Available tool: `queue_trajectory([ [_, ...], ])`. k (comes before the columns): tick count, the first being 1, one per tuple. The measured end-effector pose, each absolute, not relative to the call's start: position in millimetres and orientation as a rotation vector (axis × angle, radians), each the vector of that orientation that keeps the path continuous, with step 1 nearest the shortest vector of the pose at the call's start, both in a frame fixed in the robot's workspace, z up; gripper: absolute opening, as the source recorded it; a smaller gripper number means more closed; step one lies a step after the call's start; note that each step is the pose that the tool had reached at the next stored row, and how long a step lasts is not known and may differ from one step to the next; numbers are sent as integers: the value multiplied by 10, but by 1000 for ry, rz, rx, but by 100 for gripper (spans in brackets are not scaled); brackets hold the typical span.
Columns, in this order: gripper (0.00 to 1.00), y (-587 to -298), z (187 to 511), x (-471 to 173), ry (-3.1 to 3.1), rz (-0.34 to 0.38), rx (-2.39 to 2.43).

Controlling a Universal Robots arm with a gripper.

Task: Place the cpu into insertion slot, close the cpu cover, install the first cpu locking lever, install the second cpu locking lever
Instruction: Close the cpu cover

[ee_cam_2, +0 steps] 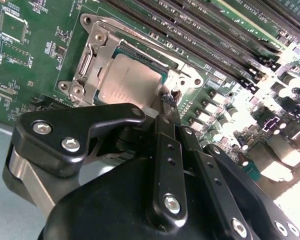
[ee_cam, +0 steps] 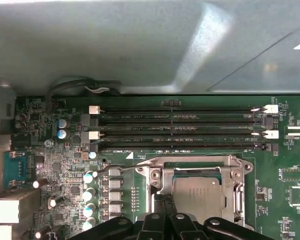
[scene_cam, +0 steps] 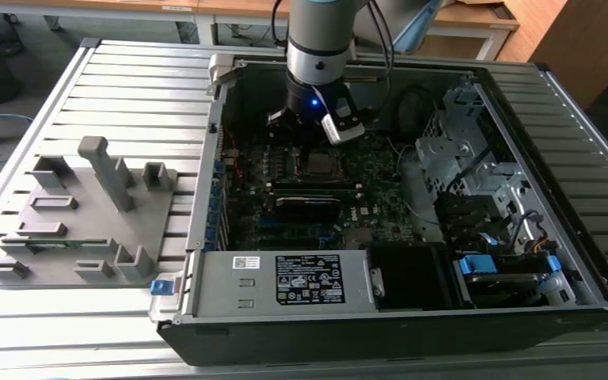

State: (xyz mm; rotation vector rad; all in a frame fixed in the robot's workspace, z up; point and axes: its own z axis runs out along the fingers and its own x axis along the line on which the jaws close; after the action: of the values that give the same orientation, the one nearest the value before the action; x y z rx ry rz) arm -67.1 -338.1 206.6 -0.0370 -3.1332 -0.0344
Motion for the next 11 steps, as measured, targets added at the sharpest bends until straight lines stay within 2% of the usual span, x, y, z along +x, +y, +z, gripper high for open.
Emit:
queue_trajectory([
  [11,11,-3382,1990,-680,-3133,-34,-37],
])
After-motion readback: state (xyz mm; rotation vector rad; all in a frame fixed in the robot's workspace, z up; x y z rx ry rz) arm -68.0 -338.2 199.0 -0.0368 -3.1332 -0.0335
